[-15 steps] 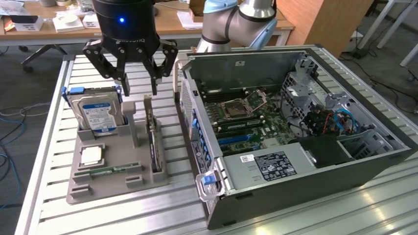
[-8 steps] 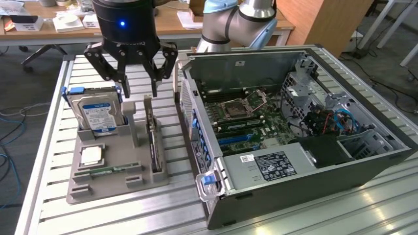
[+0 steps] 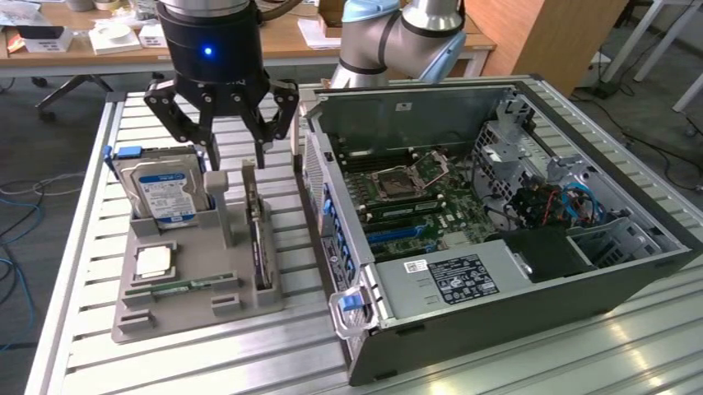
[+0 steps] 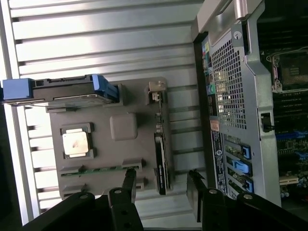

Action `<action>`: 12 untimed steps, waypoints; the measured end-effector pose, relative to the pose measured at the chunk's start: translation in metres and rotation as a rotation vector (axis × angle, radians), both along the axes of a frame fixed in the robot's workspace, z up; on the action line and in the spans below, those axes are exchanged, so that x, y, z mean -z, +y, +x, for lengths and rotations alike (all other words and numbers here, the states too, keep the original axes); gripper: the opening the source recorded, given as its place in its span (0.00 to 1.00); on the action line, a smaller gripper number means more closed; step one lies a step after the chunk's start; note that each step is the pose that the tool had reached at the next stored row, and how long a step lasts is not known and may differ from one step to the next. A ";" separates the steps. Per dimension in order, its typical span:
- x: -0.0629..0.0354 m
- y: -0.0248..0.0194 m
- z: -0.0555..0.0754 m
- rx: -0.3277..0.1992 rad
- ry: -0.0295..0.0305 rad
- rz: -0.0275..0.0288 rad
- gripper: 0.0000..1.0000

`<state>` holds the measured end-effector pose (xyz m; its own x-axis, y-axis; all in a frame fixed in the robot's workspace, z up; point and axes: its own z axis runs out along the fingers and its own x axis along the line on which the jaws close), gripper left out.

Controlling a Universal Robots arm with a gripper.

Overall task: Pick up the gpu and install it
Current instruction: 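Pick up the gpu and move the gpu toward the slot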

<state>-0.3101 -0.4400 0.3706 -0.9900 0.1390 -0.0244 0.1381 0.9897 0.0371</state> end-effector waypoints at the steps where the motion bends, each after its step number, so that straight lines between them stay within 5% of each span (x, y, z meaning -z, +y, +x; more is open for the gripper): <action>1: 0.0011 0.0000 0.000 0.000 0.0000 0.0000 0.55; 12: 0.0112 0.0000 0.000 0.000 0.0001 -0.0001 0.55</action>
